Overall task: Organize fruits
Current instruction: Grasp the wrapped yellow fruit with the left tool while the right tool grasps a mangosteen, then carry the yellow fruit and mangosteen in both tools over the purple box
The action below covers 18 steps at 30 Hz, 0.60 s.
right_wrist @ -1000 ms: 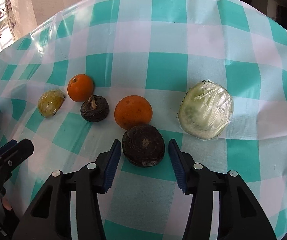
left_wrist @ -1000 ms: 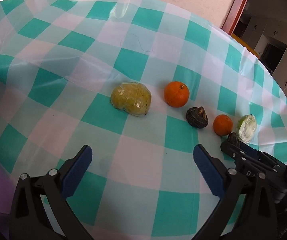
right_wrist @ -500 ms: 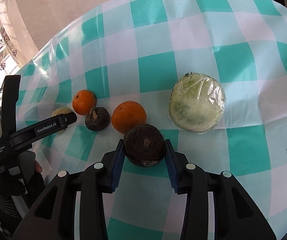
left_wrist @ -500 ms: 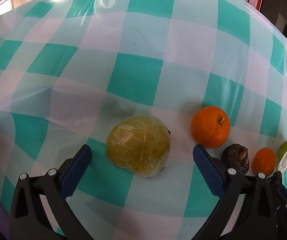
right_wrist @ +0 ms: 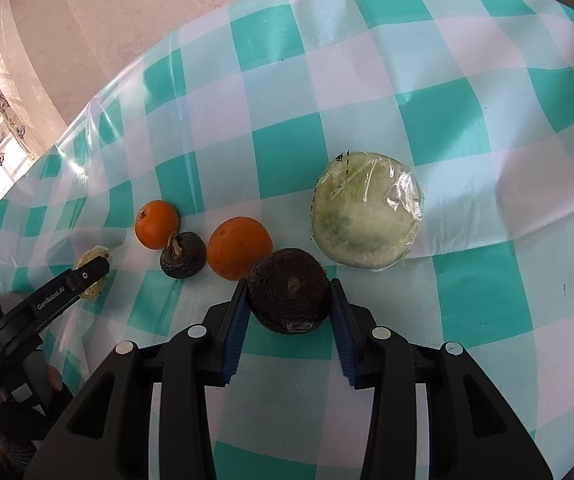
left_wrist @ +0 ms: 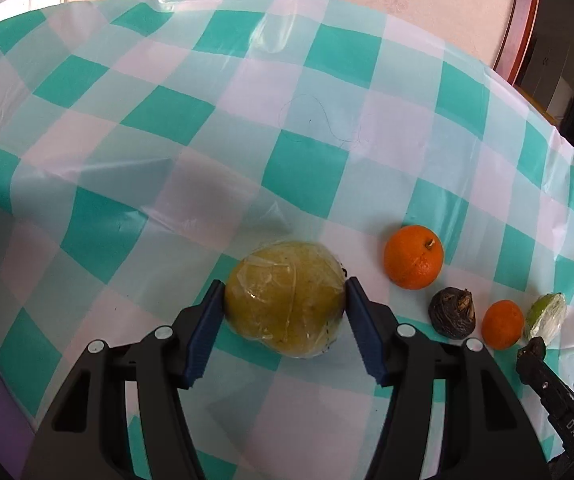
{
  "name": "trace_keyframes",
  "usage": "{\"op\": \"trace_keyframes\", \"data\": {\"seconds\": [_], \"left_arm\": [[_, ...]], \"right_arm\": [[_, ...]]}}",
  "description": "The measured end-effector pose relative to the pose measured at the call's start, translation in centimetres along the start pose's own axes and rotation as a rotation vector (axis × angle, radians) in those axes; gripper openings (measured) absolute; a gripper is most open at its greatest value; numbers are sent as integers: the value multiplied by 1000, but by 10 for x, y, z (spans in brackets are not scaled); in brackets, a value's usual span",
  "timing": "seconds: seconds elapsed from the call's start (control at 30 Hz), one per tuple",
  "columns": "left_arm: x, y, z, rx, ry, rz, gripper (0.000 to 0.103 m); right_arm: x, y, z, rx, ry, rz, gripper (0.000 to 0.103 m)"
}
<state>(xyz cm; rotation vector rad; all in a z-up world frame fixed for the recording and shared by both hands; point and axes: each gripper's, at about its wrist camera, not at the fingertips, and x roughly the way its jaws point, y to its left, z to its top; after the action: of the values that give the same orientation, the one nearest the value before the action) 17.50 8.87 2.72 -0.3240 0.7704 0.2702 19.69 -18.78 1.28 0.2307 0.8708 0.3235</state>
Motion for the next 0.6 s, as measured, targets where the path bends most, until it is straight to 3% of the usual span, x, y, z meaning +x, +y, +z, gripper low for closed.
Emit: {"op": "trace_keyframes", "data": {"seconds": [0.27,0.33,0.5,0.6], "left_arm": [[-67,8,-66,17,-39,-53,61],[-76,15,-75,19,-28,-66,61],[-95,24,-102,30,-37,-91,61],[-103,26,-110,39,-36,-100,61]], "right_arm": [[-14,-10,-2,57,-70,-28,39],[-17,-10,-7,71,-55,-70,39],[-48,5,-30,16,-144,-107,39],[-56,4,-44,49,-119,-93,39]]}}
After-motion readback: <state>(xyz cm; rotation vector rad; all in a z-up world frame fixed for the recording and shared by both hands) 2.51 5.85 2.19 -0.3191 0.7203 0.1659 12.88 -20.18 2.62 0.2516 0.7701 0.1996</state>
